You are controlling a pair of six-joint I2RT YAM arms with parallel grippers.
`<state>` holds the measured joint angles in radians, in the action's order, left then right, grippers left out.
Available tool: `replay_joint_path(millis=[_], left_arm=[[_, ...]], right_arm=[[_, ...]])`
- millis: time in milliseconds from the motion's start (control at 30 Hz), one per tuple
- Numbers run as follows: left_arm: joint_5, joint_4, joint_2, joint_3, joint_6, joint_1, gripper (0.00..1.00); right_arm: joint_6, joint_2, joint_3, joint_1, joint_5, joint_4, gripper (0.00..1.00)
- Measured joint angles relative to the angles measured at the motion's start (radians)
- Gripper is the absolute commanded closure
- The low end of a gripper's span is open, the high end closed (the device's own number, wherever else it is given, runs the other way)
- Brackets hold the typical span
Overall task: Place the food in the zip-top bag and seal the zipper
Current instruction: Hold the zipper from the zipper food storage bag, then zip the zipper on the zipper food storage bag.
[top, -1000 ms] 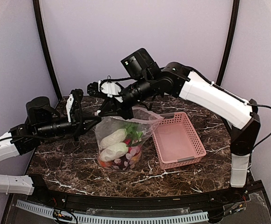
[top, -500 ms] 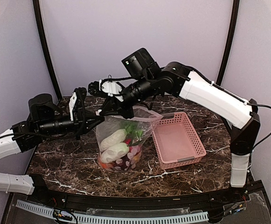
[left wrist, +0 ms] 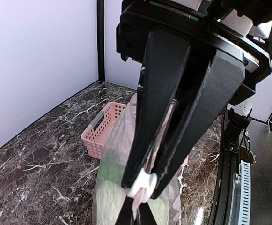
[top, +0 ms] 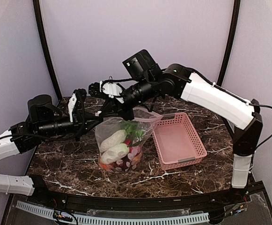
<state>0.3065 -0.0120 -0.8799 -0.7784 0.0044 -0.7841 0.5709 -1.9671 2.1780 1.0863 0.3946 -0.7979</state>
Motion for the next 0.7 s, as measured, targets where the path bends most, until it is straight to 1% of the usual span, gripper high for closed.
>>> replay_joint_path(millis=[200,400,700], left_arm=[[-0.047,0.017,0.031,0.010,0.018,-0.006,0.99],[-0.079,0.017,0.052,0.027,0.029,-0.009,0.99],[-0.114,0.024,0.069,0.034,0.039,-0.011,0.99]], right_arm=[[-0.001,0.030,-0.056,-0.015,0.021,0.030,1.00],[0.002,0.085,-0.155,-0.046,0.025,0.046,1.00],[0.004,0.188,-0.306,-0.142,0.033,0.035,1.00]])
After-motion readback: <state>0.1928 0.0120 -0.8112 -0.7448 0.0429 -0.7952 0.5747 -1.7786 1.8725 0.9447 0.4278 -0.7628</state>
